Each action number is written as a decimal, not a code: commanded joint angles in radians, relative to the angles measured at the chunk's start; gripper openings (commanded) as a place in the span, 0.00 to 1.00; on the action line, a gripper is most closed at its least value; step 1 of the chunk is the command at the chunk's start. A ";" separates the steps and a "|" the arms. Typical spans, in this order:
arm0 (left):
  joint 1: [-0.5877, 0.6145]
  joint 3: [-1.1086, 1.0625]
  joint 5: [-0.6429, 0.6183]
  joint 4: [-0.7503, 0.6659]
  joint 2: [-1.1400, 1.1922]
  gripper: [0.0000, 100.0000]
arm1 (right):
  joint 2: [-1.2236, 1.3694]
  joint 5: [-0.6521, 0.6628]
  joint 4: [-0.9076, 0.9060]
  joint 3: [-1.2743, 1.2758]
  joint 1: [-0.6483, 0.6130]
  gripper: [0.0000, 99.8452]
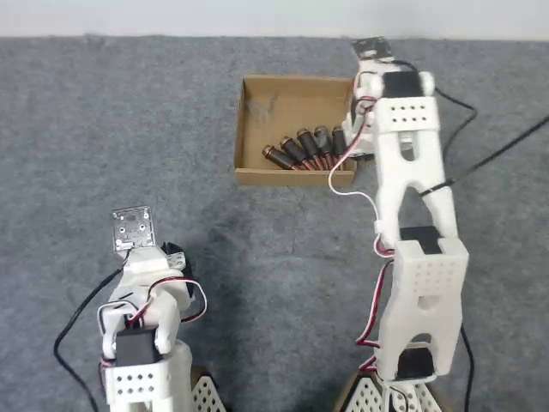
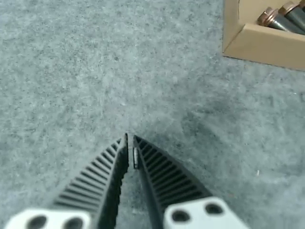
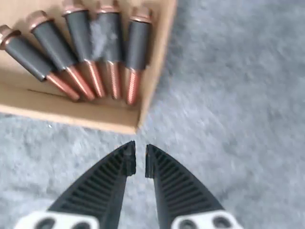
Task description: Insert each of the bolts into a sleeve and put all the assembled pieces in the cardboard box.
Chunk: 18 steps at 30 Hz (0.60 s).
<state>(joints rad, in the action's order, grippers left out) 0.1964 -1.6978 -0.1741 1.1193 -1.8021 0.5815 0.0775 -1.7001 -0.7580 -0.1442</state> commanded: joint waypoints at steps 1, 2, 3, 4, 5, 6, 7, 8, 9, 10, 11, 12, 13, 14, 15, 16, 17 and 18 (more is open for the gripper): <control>-0.005 0.013 0.006 0.002 -0.015 0.02 | -0.124 0.012 -0.056 -0.048 0.024 0.01; -0.005 0.013 0.006 0.002 -0.015 0.02 | -0.137 0.012 -0.064 -0.048 0.028 0.01; -0.005 0.013 0.006 0.002 -0.015 0.02 | -0.150 0.012 -0.070 -0.046 0.031 0.01; -0.005 0.013 0.006 0.002 -0.015 0.02 | -0.163 0.012 -0.070 -0.046 0.035 0.01; -0.005 0.013 0.006 0.002 -0.015 0.02 | -0.182 0.012 -0.074 -0.037 0.036 0.01; -0.005 0.013 0.006 0.002 -0.015 0.02 | -0.205 0.012 -0.077 -0.021 0.038 0.01; -0.005 0.013 0.006 0.002 -0.015 0.02 | -0.232 0.012 -0.079 0.005 0.038 0.01; -0.005 0.013 0.006 0.002 -0.015 0.02 | -0.266 0.012 -0.077 0.040 0.036 0.01; -0.005 0.013 0.006 0.002 -0.015 0.02 | -0.306 0.012 -0.076 0.080 0.033 0.01; -0.005 0.013 0.006 0.002 -0.015 0.02 | -0.346 0.012 -0.073 0.120 0.031 0.01; -0.005 0.013 0.006 0.002 -0.015 0.02 | -0.389 0.012 -0.071 0.164 0.030 0.01; -0.005 0.013 0.006 0.002 -0.015 0.02 | -0.430 0.012 -0.071 0.204 0.030 0.01; -0.005 0.013 0.006 0.002 -0.015 0.02 | -0.473 0.012 -0.067 0.247 0.030 0.01; -0.005 0.013 0.006 0.002 -0.015 0.02 | -0.516 0.014 -0.064 0.290 0.031 0.01; -0.005 0.013 0.006 0.002 -0.015 0.02 | -0.562 0.014 -0.064 0.333 0.035 0.01; -0.005 0.013 0.006 0.002 -0.015 0.02 | -0.605 0.014 -0.064 0.377 0.038 0.01; -0.005 0.013 0.006 0.002 -0.015 0.02 | -0.648 0.014 -0.064 0.422 0.038 0.01; -0.005 0.013 0.006 0.002 -0.015 0.02 | -0.693 0.014 -0.064 0.468 0.039 0.01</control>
<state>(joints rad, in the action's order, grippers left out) 0.1964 -1.6978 -0.1741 1.1193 -1.8021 0.0614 0.0790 -1.7492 -0.3790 -0.1227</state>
